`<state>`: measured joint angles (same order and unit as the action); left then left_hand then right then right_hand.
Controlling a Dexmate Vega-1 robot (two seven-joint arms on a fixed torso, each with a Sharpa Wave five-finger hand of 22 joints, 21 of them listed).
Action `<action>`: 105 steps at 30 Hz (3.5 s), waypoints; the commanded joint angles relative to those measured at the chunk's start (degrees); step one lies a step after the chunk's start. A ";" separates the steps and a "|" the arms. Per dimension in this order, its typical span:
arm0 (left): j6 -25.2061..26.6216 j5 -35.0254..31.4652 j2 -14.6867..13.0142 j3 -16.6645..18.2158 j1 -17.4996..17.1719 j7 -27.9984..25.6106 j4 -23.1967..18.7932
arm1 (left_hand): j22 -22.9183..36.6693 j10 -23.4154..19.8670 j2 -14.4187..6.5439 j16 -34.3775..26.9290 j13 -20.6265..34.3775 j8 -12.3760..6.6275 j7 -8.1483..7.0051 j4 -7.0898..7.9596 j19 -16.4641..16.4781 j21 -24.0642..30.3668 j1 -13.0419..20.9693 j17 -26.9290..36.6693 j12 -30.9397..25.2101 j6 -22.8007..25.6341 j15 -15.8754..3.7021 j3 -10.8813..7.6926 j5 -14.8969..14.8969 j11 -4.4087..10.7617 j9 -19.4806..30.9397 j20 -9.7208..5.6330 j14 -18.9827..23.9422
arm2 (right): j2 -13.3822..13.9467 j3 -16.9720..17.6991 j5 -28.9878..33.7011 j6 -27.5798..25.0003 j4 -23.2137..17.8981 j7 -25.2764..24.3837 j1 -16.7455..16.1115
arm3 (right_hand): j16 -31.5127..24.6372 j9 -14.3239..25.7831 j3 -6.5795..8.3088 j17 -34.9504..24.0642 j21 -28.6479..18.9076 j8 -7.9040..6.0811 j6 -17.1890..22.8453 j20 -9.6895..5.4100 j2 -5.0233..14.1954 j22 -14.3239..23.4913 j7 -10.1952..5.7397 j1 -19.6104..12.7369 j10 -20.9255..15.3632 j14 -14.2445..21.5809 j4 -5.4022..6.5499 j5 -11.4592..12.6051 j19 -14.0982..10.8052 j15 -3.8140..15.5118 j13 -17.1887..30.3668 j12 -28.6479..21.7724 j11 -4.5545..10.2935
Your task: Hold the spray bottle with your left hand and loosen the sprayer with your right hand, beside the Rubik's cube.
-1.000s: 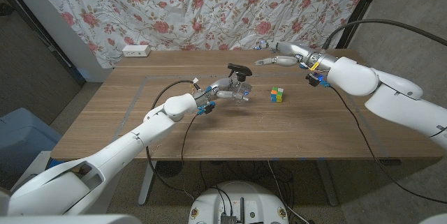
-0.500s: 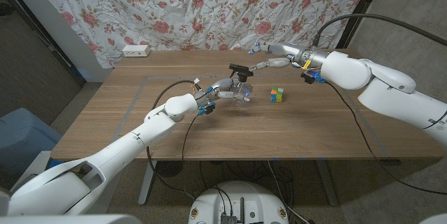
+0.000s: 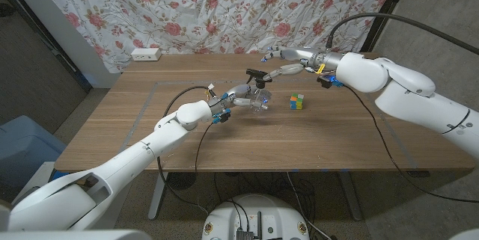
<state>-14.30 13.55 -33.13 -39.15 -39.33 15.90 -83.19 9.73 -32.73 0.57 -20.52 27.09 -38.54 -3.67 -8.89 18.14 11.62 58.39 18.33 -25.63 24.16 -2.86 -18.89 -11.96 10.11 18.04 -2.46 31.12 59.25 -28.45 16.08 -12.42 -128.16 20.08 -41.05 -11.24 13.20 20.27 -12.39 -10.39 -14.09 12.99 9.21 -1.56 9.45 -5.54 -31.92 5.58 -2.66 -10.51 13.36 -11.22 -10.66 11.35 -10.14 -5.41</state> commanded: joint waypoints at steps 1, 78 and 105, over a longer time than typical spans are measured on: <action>-0.10 0.16 0.01 -0.19 0.11 0.58 0.06 | 0.32 -0.32 -1.66 0.48 0.21 0.05 0.27 0.12 0.15 -0.20 -0.79 -0.09 0.17 0.13 -7.64 -0.27 -0.42 -0.04 -0.11 -1.95 0.04 | -1.81 -2.73 3.82 -0.82 0.83 3.61 3.13 | -0.39 0.34 0.74 -0.18 -0.34 -0.78 0.81 -0.15 0.35 0.18 -0.70 -1.47 0.42 -0.32 -0.12 0.46 -0.30 0.13 0.10 -0.41 0.14; -0.87 -0.03 2.69 -2.10 3.42 3.45 4.96 | 0.30 -0.94 -2.82 1.00 0.49 -0.18 0.46 -0.13 -0.05 -0.23 -1.99 -0.84 1.63 0.71 -7.61 -0.32 -0.42 -0.11 -2.27 -1.81 -0.01 | -6.22 -2.10 -2.04 4.15 8.08 0.07 2.84 | -2.44 5.50 8.62 -0.85 -0.52 -14.92 21.68 -5.54 3.24 0.13 -7.14 -30.28 -4.97 3.62 0.14 -0.43 -5.02 6.52 -0.10 -2.08 7.31; -1.26 -0.13 3.62 -2.68 4.08 3.94 6.14 | 0.30 -1.07 -3.33 1.17 0.63 -0.22 0.42 -0.27 -0.04 -0.23 -2.24 -0.97 2.18 0.64 -7.50 -0.53 -0.36 -0.21 -2.96 -1.82 0.03 | -5.84 -2.10 -5.92 5.59 9.63 -0.48 3.38 | -2.87 6.19 9.66 -1.71 -0.33 -16.81 25.26 -7.20 6.81 0.16 -7.16 -35.27 -7.05 3.26 -0.04 1.14 -4.11 8.17 -0.11 -2.24 9.02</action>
<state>-15.28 13.53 -29.92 -41.55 -35.63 19.51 -77.64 9.73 -33.16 0.05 -19.47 27.50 -38.53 -3.27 -9.20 18.14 11.62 57.67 17.29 -23.51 24.34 -2.86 -18.90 -11.96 9.91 15.13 -2.46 31.12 53.20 -30.71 11.67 -7.38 -119.00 19.88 -37.74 -13.68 19.15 29.45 -13.92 -10.83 -30.49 37.47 2.44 4.93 9.47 -12.81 -66.75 -0.85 0.52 -10.65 14.20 -15.12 -2.74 11.20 -11.91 3.40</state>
